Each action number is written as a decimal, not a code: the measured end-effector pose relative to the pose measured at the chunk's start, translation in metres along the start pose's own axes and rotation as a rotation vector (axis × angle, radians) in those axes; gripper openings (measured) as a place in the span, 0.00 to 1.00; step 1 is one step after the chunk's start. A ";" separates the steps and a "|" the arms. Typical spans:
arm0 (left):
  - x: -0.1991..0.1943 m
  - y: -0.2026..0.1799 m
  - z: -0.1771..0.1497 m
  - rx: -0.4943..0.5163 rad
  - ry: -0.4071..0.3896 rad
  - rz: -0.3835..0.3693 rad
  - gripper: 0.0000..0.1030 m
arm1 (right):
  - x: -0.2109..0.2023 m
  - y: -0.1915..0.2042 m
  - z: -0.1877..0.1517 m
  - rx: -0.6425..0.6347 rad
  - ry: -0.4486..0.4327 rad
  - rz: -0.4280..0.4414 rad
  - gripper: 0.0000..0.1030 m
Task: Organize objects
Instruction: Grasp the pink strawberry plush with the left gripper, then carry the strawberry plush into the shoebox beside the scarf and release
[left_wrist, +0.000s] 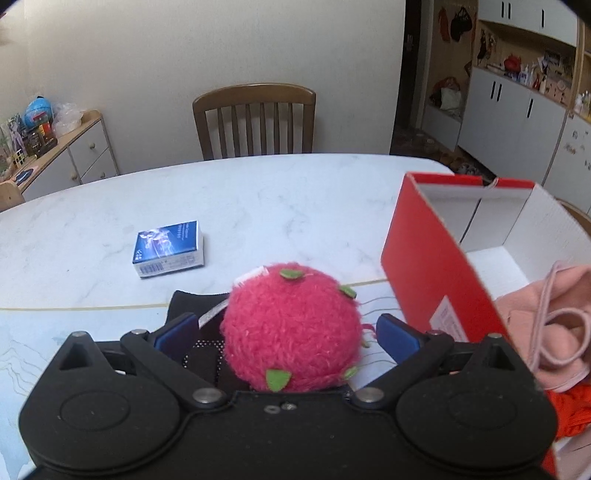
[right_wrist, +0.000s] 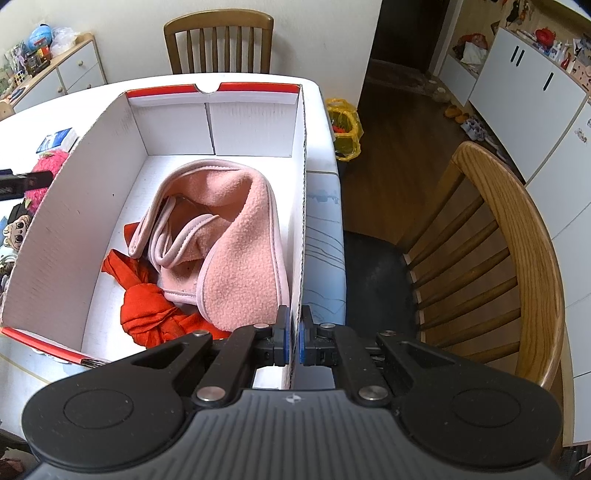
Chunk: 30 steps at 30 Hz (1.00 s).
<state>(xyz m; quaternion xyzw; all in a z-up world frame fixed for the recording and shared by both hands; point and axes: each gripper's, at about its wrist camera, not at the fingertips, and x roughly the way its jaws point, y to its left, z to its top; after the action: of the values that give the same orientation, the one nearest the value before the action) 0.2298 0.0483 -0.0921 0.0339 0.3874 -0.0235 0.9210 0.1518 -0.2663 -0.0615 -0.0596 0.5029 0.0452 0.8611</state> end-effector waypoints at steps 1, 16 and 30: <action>0.002 -0.002 -0.001 0.010 0.000 0.001 0.99 | 0.000 0.000 0.000 0.001 0.002 0.000 0.04; 0.023 -0.015 -0.004 0.059 0.029 0.022 0.92 | 0.004 -0.001 0.001 0.021 0.016 -0.006 0.04; 0.019 -0.015 -0.003 0.075 0.028 0.031 0.74 | 0.007 0.000 0.001 0.021 0.018 -0.009 0.04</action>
<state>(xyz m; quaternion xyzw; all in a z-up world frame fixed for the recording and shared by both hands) 0.2394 0.0334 -0.1084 0.0749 0.3987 -0.0231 0.9137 0.1560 -0.2665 -0.0674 -0.0534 0.5109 0.0356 0.8572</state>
